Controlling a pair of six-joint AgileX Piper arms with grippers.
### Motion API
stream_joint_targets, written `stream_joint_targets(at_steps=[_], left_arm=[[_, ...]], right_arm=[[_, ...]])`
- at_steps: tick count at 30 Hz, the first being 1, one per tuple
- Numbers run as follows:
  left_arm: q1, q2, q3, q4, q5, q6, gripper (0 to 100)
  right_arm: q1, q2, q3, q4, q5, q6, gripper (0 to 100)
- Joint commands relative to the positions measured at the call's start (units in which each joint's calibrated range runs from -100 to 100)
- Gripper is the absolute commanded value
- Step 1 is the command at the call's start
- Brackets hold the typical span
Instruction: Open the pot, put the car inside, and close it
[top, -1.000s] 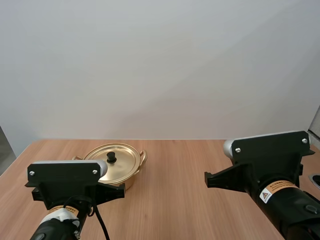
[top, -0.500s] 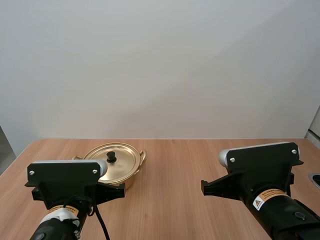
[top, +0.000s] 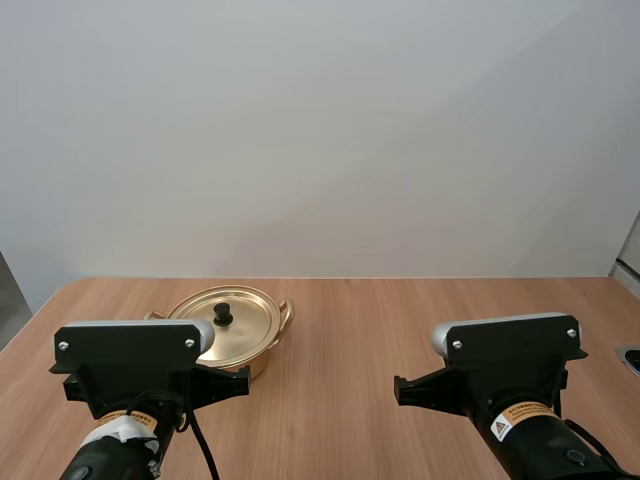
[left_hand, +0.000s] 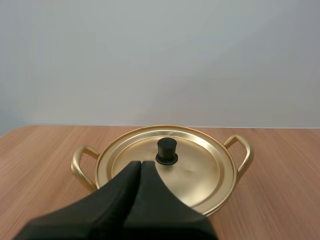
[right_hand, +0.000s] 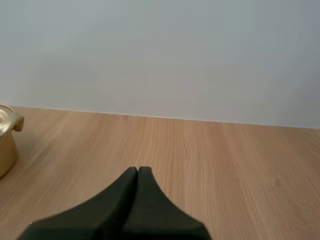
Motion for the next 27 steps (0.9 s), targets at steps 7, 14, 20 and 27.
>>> stream_joint_targets(at_steps=[7,14,20,27], left_arm=[[0.05,0.0,0.0,0.0,0.1,0.0,0],[-0.33,0.0,0.0,0.0,0.1,0.0,0],[-2.12,0.0,0.0,0.0,0.1,0.0,0],[-2.27,0.0,0.0,0.0,0.1,0.0,0]], right_arm=[[0.0,0.0,0.0,-0.1,2.9,0.0,0],[0.0,0.0,0.0,-0.1,3.1,0.0,0],[0.0,0.0,0.0,-0.1,3.1,0.0,0],[0.0,0.0,0.0,0.0,3.1,0.0,0]])
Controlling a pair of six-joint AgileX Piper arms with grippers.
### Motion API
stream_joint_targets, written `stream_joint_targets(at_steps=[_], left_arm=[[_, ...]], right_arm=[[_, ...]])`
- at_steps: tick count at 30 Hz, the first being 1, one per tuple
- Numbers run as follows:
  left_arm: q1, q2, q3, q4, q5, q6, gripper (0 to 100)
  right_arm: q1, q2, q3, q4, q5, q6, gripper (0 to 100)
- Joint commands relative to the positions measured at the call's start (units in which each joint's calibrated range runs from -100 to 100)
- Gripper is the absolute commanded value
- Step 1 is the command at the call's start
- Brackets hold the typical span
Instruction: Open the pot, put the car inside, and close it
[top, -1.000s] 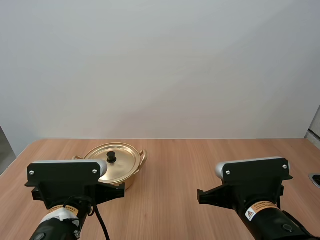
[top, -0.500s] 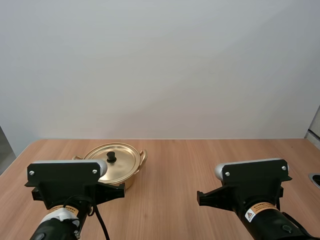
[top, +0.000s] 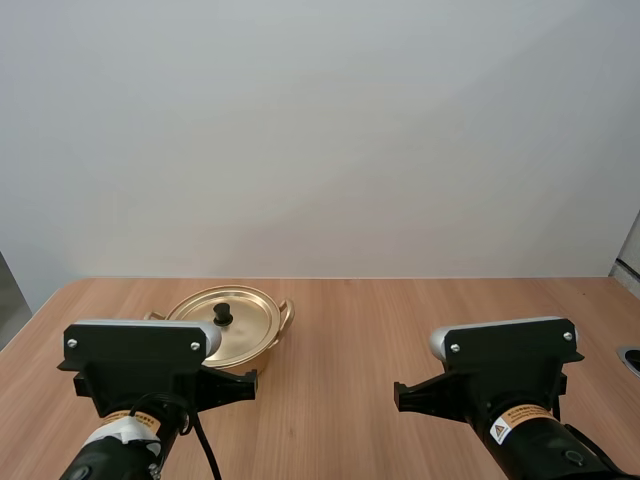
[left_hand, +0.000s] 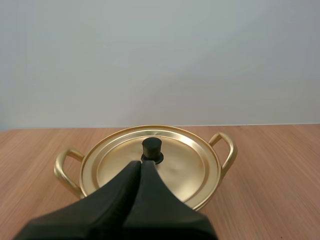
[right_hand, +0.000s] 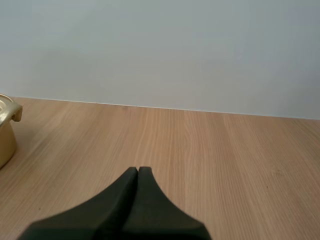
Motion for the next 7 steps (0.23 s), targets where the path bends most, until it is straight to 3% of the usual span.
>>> stream_joint_targets(at_steps=[1,7], left_arm=[[-0.17,0.0,0.0,0.0,0.1,0.0,0],[-3.05,0.0,0.0,0.0,0.1,0.0,0]], right_arm=[[0.0,0.0,0.0,0.0,0.1,0.0,0],[0.0,0.0,0.0,0.0,0.1,0.0,0]])
